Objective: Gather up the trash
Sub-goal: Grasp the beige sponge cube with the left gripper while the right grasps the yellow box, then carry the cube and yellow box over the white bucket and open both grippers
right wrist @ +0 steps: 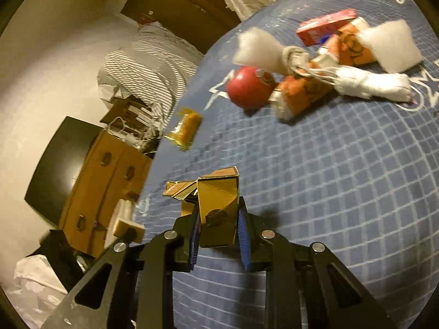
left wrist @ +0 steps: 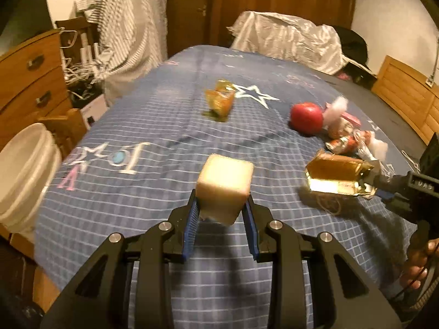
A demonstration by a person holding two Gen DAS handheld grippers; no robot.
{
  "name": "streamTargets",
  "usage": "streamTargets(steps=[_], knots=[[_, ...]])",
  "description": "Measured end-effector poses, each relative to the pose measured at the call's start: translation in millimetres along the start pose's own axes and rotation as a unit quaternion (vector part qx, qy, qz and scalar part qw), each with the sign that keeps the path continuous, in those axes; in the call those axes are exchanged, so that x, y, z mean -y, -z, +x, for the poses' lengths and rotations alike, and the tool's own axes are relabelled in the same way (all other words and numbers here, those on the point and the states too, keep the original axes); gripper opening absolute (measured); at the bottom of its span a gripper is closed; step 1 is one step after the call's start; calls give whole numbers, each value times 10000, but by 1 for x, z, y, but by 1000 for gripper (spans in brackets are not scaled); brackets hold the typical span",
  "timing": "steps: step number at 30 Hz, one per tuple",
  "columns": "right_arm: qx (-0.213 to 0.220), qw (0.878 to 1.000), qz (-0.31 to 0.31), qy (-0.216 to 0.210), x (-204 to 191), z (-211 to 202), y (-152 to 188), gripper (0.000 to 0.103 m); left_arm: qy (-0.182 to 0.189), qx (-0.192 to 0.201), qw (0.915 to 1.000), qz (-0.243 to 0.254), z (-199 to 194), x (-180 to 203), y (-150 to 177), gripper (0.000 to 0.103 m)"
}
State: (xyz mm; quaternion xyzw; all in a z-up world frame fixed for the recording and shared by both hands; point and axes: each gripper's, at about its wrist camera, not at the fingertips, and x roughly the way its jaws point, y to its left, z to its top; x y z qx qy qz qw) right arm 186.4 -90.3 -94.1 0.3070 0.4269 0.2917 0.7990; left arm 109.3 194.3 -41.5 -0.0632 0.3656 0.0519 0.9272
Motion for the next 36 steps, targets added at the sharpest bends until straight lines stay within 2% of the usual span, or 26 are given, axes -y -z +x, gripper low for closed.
streamTargets(steps=[7,16,36], knots=[[14,9988,-95,-484,-50,10,-18,26,-450,199,9987,-165,-20,-30,-16,29],[-58,9942,-638,-860,-129,33,-43,26,-1056,585,9921,-337,-54,-72,-42,29],[-9,9755,-1873,-1153,-268,56,-49,26,-1734,1079,9779,-456,-99,-129,-65,29]])
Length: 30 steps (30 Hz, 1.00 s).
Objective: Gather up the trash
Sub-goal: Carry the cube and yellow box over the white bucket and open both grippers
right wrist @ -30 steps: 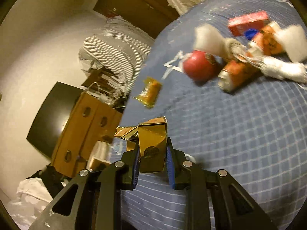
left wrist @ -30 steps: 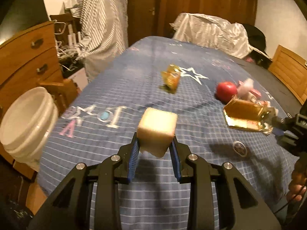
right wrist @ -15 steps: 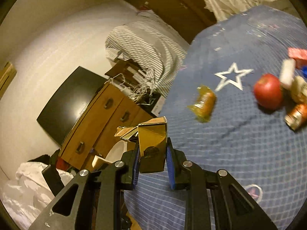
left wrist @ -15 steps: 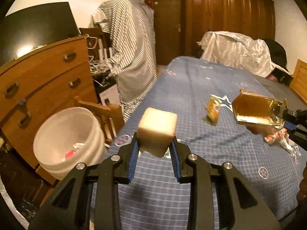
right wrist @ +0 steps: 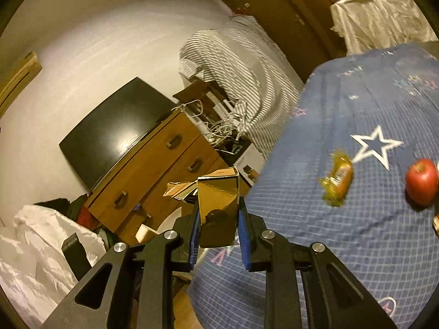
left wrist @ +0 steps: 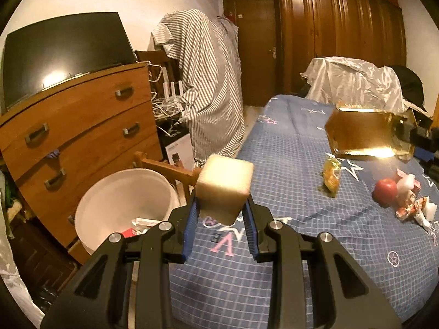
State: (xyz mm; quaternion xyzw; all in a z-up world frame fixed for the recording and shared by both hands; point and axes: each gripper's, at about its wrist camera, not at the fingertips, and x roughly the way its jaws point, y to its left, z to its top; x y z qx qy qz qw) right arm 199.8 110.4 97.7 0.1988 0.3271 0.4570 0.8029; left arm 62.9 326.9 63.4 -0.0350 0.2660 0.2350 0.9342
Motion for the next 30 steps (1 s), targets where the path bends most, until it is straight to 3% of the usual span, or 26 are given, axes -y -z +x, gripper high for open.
streamTargets(steps=[17,30], knots=[[-252,9934,-1094,-252,-128,84,-46,26,-835,247,9961,-172,5,-78,-37,29],[-788,9801,-1823,-42,-201,196,-45,26,-1478,43,9885,-309,45,-155,-52,30]])
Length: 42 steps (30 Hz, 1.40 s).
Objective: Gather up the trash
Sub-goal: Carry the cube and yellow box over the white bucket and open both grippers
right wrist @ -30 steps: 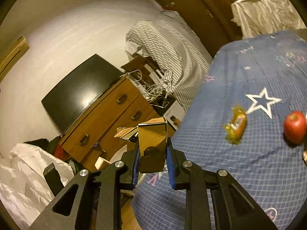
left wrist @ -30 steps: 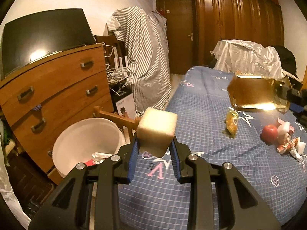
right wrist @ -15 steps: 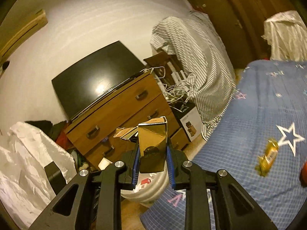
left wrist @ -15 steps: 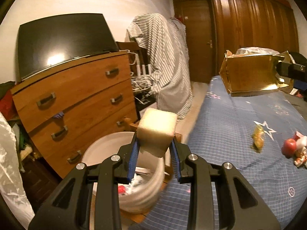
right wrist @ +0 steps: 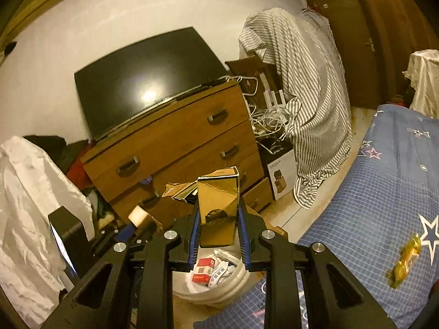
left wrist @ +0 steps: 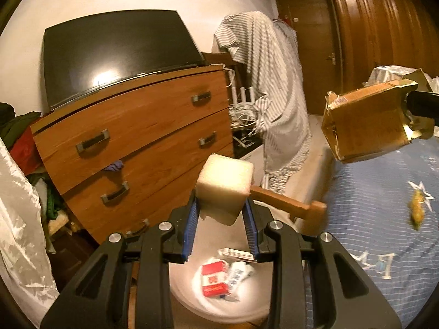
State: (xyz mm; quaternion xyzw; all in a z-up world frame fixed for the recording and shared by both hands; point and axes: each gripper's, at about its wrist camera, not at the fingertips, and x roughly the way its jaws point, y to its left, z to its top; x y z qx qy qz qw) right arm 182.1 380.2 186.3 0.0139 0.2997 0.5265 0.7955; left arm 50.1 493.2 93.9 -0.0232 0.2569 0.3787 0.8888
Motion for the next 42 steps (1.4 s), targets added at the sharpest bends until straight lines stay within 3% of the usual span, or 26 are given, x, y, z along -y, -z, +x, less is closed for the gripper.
streamTargets(steps=[16,38,40,42], knots=[[-749,9956,-520,201,-45,121,3,26,-198,-570,9981,-75,67,-38,23,30],[-1044,9923,-652,151,-62,162,23,26,-193,-736,9970,-134,93,-48,36,31],[-1115,9919,-602,54,-62,168,25,29,-205,-741,9969,-148,94,-47,37,31],[-1165,9918,-526,28,-59,173,27,46,-197,-785,9966,-162,97,-48,38,36]])
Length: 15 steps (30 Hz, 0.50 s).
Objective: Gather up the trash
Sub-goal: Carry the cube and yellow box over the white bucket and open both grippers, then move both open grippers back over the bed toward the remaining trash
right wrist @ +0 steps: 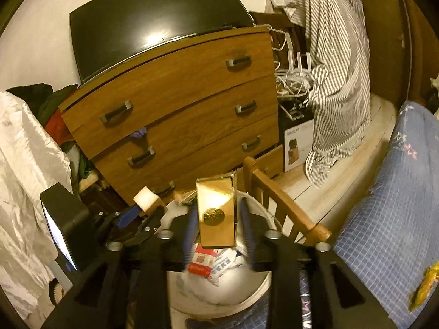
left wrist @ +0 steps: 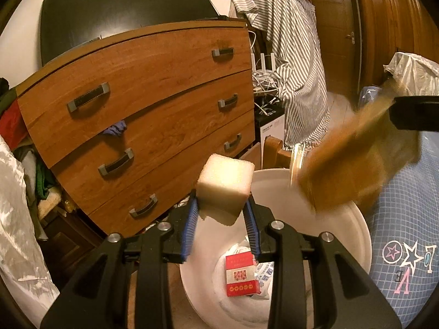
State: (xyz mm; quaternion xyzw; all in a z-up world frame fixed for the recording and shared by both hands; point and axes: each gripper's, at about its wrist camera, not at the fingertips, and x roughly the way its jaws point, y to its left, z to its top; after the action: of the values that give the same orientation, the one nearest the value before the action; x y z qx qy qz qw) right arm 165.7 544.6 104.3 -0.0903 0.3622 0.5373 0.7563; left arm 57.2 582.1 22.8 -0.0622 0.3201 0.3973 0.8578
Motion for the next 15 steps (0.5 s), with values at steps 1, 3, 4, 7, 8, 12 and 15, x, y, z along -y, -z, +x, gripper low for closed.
streamTargets(steps=[1,3,4,7,8,12,15], knots=[[24,10000,20,15,1,1,1,47,2,-7,10000,-4,1,0,0,43],[40,10000,40,2,3,1,2,47,-9,18,10000,1,1,-1,2,46],[49,10000,29,11,2,1,2,47,-4,13,10000,11,2,0,2,46],[62,10000,23,28,4,0,4,47,-19,5,10000,10,3,0,3,46],[63,10000,33,30,5,0,4,47,-24,0,10000,7,4,0,4,46],[36,10000,46,67,8,0,11,47,-47,9,10000,6,3,1,4,46],[42,9999,92,80,12,-2,13,47,-55,11,10000,10,3,0,4,46]])
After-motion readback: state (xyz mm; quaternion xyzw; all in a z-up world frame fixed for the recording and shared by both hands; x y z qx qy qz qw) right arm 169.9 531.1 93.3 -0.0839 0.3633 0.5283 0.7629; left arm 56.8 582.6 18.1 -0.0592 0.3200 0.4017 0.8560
